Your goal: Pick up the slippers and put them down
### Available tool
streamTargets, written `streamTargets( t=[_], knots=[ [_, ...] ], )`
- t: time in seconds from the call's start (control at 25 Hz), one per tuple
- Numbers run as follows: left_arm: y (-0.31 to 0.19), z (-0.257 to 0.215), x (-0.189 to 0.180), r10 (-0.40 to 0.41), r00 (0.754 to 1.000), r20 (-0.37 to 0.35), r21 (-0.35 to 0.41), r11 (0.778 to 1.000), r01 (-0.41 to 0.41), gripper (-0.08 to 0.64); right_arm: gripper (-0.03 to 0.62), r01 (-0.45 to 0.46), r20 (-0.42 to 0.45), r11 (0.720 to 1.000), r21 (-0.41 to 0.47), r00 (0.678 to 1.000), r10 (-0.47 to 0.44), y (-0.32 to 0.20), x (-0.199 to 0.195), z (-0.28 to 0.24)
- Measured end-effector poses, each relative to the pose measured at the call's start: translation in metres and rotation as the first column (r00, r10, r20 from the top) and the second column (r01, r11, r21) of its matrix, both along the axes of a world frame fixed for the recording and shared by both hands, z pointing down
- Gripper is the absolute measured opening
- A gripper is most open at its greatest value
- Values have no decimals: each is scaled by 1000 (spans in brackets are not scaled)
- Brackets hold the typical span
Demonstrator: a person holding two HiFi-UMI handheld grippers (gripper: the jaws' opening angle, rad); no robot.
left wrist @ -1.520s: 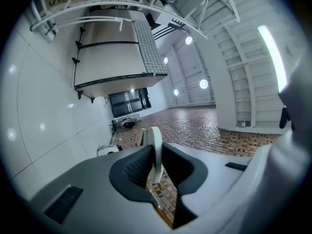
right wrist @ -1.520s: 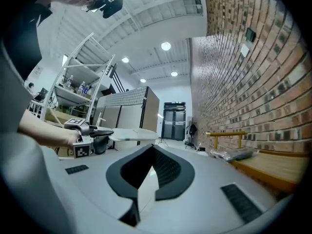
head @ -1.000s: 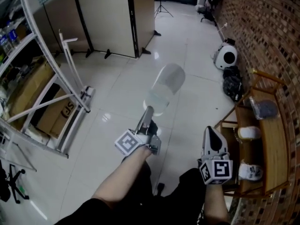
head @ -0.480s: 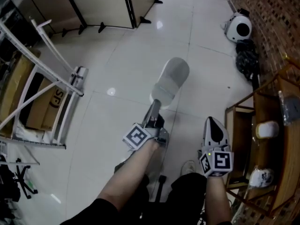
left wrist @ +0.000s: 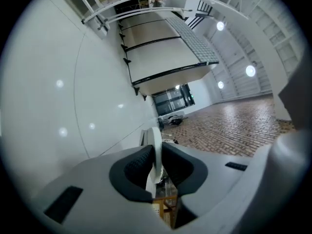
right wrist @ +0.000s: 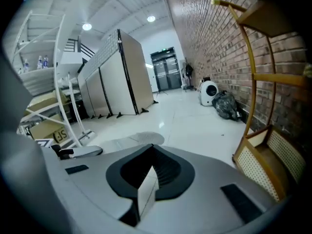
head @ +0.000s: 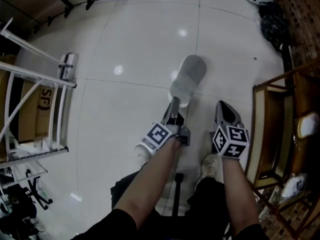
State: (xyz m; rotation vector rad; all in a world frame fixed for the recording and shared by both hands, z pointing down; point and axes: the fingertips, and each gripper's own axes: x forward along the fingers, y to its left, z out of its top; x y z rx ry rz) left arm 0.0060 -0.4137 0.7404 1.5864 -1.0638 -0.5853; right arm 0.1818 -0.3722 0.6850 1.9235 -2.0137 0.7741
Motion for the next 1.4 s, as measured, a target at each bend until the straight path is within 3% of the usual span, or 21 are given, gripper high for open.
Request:
streamTargets(
  t=[0.12, 0.36, 0.44, 0.64, 0.68, 0.76, 0.8, 0.84, 0.96, 1.08, 1.16, 1.28, 1.4],
  knots=[
    [5, 38, 1, 5, 1000, -1, -72, 997, -5, 52, 9, -30, -4, 993, -114, 1000, 29, 7, 2, 54],
    [18, 95, 19, 16, 999, -38, -195, 981, -23, 54, 9, 52, 40, 971, -235, 998, -43, 34, -11, 97],
    [27, 117, 18, -12, 999, -34, -263, 965, 2, 54, 9, 55, 41, 969, -243, 998, -47, 34, -11, 97],
    [55, 159, 10, -11, 997, 80, -422, 906, 44, 58, 9, 72, 36, 962, -263, 997, -65, 38, -11, 100],
    [60, 166, 10, 1, 995, 97, -453, 891, 44, 80, 9, 72, 39, 962, -262, 997, -64, 38, -11, 100],
    [69, 178, 9, 31, 989, 143, -524, 850, 49, 308, 9, 74, 49, 965, -252, 997, -64, 38, -12, 99],
    [74, 183, 7, 58, 983, 175, -560, 827, 50, 378, 9, 78, 54, 966, -248, 996, -66, 38, -13, 99],
    [79, 187, 7, 98, 973, 210, -588, 807, 46, 391, 9, 82, 56, 965, -249, 996, -70, 38, -13, 100],
    [97, 195, 15, 283, 913, 294, -640, 768, -32, 396, 9, 85, 48, 963, -256, 996, -75, 39, -13, 100],
    [115, 198, 37, 486, 816, 313, -672, 721, -171, 396, 9, 83, 45, 964, -254, 996, -74, 38, -14, 99],
    [120, 197, 49, 564, 763, 317, -674, 699, -237, 396, 9, 91, 41, 963, -254, 996, -83, 38, -15, 98],
    [117, 192, 57, 634, 686, 357, -656, 693, -299, 396, 9, 88, 36, 962, -258, 996, -82, 37, -14, 99],
    [108, 180, 57, 676, 596, 434, -632, 700, -334, 396, 9, 74, 24, 958, -279, 997, -70, 38, -10, 104]
  ],
)
